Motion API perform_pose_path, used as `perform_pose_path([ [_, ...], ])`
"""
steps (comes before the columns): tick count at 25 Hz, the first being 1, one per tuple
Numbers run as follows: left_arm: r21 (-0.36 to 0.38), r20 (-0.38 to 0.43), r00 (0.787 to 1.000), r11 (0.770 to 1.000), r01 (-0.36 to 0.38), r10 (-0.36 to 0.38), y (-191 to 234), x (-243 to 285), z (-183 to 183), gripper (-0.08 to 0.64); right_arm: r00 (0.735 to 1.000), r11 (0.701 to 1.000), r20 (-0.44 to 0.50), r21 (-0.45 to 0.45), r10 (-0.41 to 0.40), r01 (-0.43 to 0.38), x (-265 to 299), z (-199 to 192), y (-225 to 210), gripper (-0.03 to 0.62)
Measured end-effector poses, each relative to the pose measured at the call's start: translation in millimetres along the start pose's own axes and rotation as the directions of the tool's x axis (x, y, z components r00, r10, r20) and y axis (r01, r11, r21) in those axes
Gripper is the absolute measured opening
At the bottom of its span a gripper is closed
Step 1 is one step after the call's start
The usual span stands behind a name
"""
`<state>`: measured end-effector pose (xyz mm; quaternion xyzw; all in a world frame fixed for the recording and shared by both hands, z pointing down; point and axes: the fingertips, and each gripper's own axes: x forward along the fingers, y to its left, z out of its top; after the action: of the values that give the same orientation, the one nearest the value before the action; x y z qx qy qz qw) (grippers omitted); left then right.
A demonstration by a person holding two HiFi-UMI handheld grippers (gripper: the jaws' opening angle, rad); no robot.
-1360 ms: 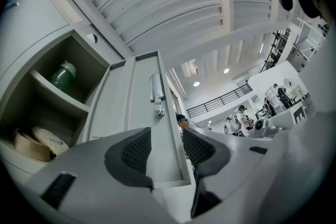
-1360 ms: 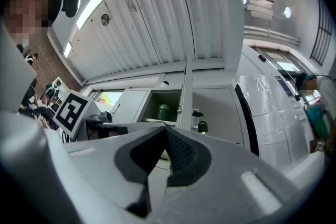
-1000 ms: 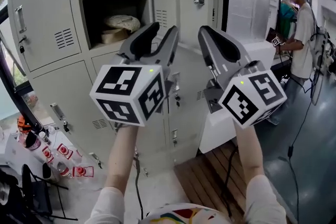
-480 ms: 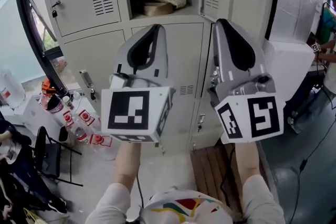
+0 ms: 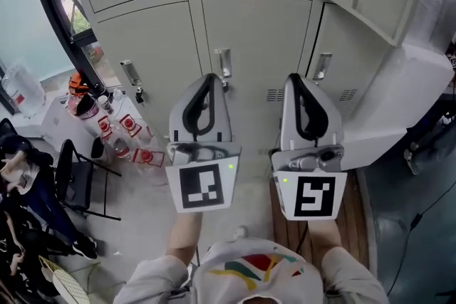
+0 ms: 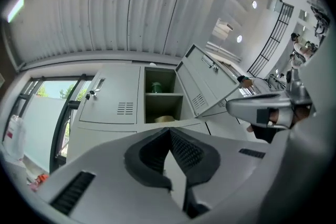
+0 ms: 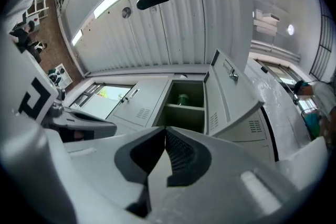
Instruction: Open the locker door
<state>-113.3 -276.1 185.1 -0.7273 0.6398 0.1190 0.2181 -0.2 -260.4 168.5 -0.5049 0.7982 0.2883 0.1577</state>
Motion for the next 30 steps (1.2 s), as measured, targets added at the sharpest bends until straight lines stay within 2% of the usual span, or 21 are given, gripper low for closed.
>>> perform_pose_path([
  [3, -0.02, -0.03, 0.999, 0.999, -0.025, 0.025, 3, -10, -24, 0.015, 0.997, 1.0, -0.076, -0.01, 0.018, -0.019, -9, -37, 15, 0.005],
  [7, -0.032, -0.052, 0.997, 0.998, -0.062, 0.06, -1, -25, -56, 0.015, 0.987, 0.999, -0.163, 0.049, -0.013, 0.021, -29, -81, 25, 0.005],
  [9, -0.039, -0.094, 0.995, 0.998, -0.047, 0.043, -10, -33, -77, 0.015, 0.977, 0.995, -0.214, 0.102, 0.0, 0.023, -40, -101, 30, 0.005],
  [12, -0.066, -0.19, 0.982, 0.998, -0.02, 0.008, -22, -45, -106, 0.015, 0.963, 0.983, -0.263, 0.183, 0.061, -0.012, -52, -122, 41, 0.005],
  [15, -0.099, -0.262, 0.965, 0.995, -0.026, -0.001, -27, -55, -130, 0.015, 0.952, 0.981, -0.296, 0.194, 0.078, -0.02, -61, -139, 43, 0.005],
  [18, -0.104, -0.287, 0.958, 0.994, -0.033, 0.002, -31, -58, -149, 0.015, 0.943, 0.979, -0.324, 0.204, 0.081, -0.014, -66, -153, 44, 0.005],
  [25, -0.121, -0.307, 0.952, 0.992, -0.043, 0.003, -32, -56, -162, 0.015, 0.919, 0.977, -0.38, 0.214, 0.109, -0.027, -74, -176, 51, 0.005],
  [30, -0.113, -0.303, 0.953, 0.992, -0.051, 0.014, -28, -51, -159, 0.015, 0.926, 0.978, -0.364, 0.209, 0.096, -0.02, -68, -173, 45, 0.005],
])
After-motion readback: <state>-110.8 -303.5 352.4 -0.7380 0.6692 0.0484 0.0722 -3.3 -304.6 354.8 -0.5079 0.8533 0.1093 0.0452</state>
